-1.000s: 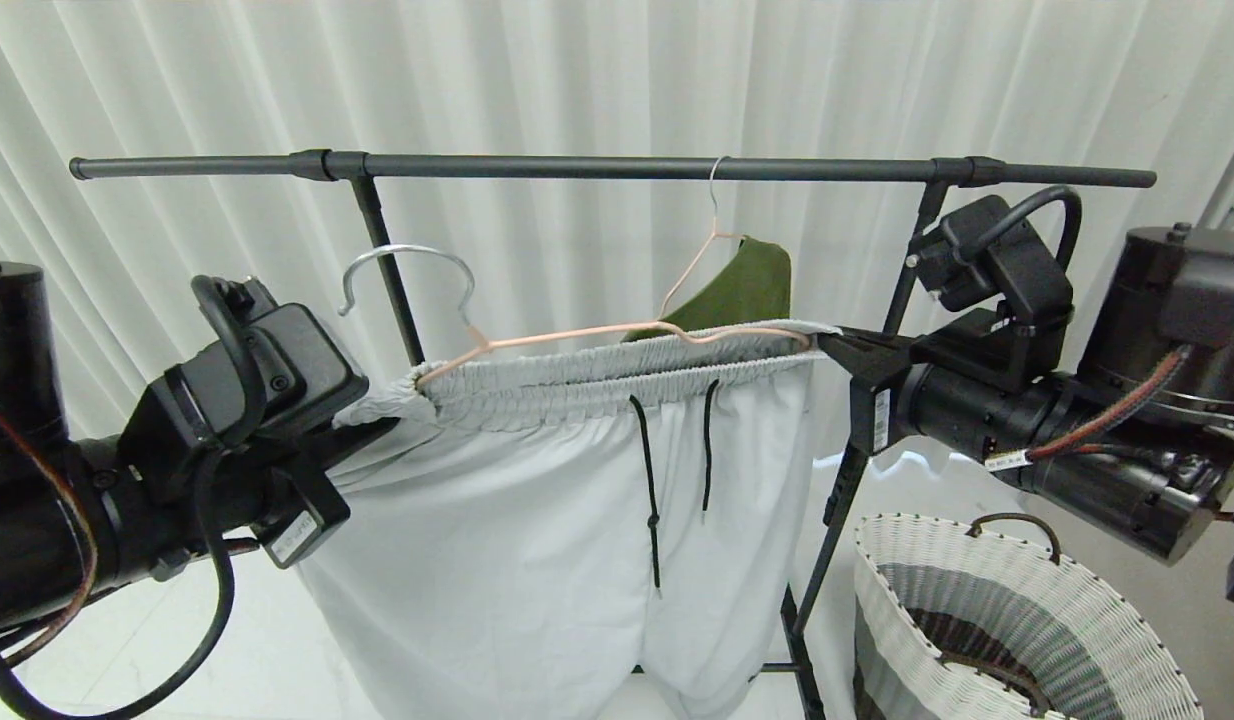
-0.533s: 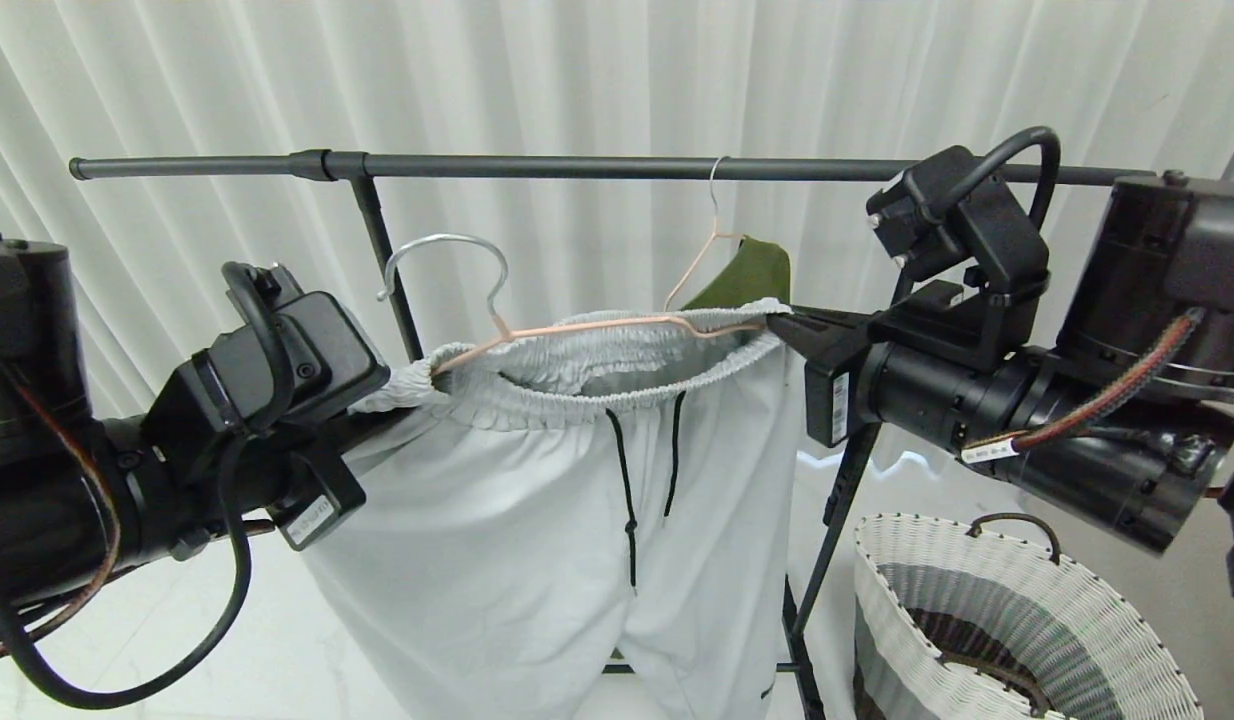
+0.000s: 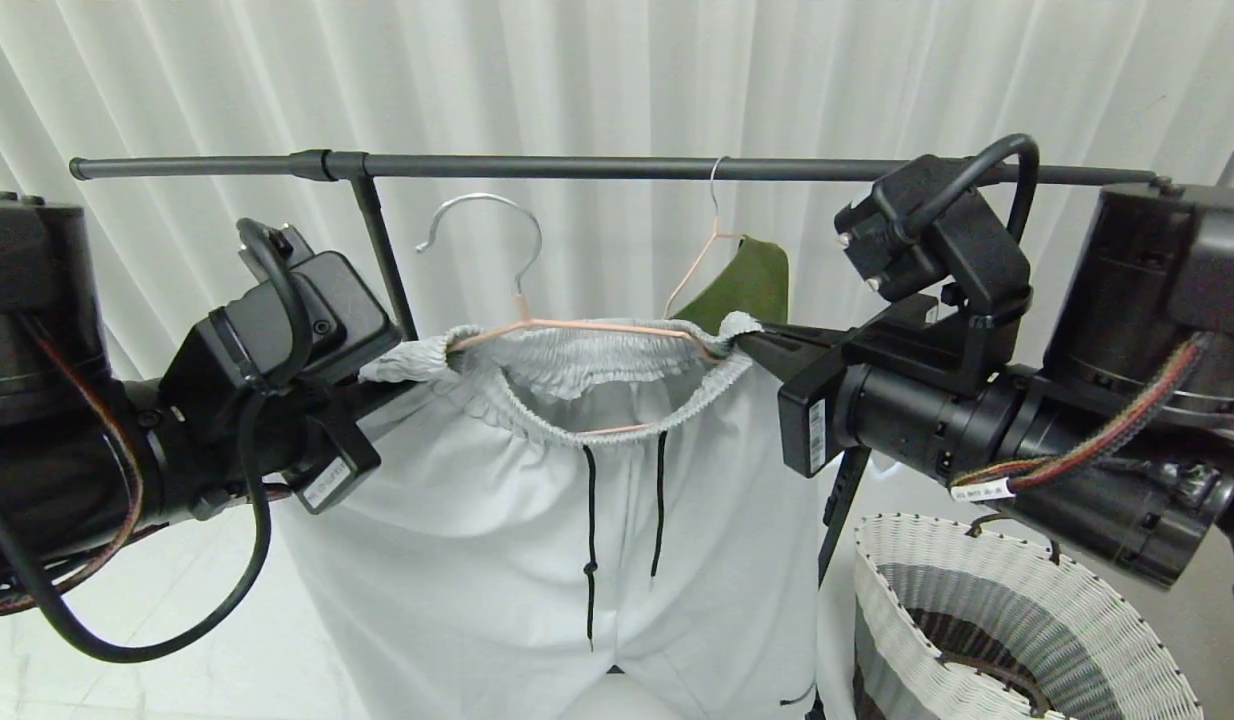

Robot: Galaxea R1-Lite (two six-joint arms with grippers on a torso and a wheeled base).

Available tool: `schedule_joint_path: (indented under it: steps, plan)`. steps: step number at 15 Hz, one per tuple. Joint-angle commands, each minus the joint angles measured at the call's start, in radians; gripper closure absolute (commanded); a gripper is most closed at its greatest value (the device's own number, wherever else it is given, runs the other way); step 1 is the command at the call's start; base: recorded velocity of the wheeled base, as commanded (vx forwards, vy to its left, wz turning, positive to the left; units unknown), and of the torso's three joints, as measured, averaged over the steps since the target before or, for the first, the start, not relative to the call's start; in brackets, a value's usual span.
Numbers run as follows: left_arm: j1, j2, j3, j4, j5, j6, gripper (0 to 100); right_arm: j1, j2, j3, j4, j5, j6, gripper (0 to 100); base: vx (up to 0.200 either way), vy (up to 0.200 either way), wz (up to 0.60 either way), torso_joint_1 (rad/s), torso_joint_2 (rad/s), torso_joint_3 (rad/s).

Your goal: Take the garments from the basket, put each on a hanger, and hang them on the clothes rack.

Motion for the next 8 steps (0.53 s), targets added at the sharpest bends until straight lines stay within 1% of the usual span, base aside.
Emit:
schedule_joint_path:
  steps: [1, 2, 3, 5, 6, 8]
  plan:
    - [0.009, 0.012, -0.007, 0.000, 0.031, -0.002, 100, -0.048, -0.022, 0.001, 0.002, -0.001, -0.020, 100, 0.000, 0.000, 0.00, 0.000, 0.00, 0.000]
    - [0.009, 0.018, -0.008, 0.000, 0.068, -0.022, 100, -0.056, -0.032, 0.001, 0.002, 0.000, -0.025, 100, 0.000, 0.000, 0.00, 0.000, 0.00, 0.000]
    - [0.001, 0.031, -0.017, 0.000, 0.088, -0.059, 100, -0.052, -0.044, 0.007, 0.004, 0.002, -0.026, 100, 0.000, 0.000, 0.00, 0.000, 0.00, 0.000]
    - [-0.047, 0.054, -0.051, 0.001, 0.116, -0.176, 100, -0.017, -0.056, 0.019, 0.004, 0.002, -0.028, 100, 0.000, 0.000, 0.00, 0.000, 0.00, 0.000]
    - [-0.067, 0.064, -0.066, 0.000, 0.143, -0.226, 100, -0.003, -0.056, 0.025, 0.004, 0.002, -0.028, 100, 0.000, 0.000, 0.00, 0.000, 0.00, 0.000]
    - [-0.094, 0.074, -0.091, 0.000, 0.183, -0.288, 100, 0.029, -0.053, 0.045, 0.004, 0.003, -0.042, 100, 0.000, 0.000, 0.00, 0.000, 0.00, 0.000]
